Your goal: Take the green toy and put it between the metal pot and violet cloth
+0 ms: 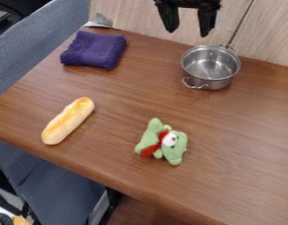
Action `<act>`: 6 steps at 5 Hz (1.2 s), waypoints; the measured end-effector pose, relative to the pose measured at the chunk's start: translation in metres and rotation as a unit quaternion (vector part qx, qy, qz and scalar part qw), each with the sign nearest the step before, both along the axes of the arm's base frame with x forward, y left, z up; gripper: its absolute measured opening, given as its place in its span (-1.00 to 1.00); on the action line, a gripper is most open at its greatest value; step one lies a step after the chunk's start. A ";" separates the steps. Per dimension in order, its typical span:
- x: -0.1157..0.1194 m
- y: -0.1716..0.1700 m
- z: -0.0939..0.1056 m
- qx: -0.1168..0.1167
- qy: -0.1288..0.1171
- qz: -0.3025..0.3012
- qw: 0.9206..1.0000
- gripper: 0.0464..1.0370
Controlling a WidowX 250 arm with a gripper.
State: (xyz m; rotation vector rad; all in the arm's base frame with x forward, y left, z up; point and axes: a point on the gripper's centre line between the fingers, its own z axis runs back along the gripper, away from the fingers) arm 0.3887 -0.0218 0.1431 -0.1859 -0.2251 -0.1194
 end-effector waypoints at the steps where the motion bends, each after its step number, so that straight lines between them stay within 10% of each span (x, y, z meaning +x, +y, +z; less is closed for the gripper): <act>1: -0.039 -0.010 0.004 0.002 0.000 -0.033 0.999 0.93; 3: -0.095 -0.028 -0.023 0.002 0.003 -0.100 0.995 0.93; 6: -0.125 -0.026 -0.089 0.065 0.009 -0.163 0.985 0.93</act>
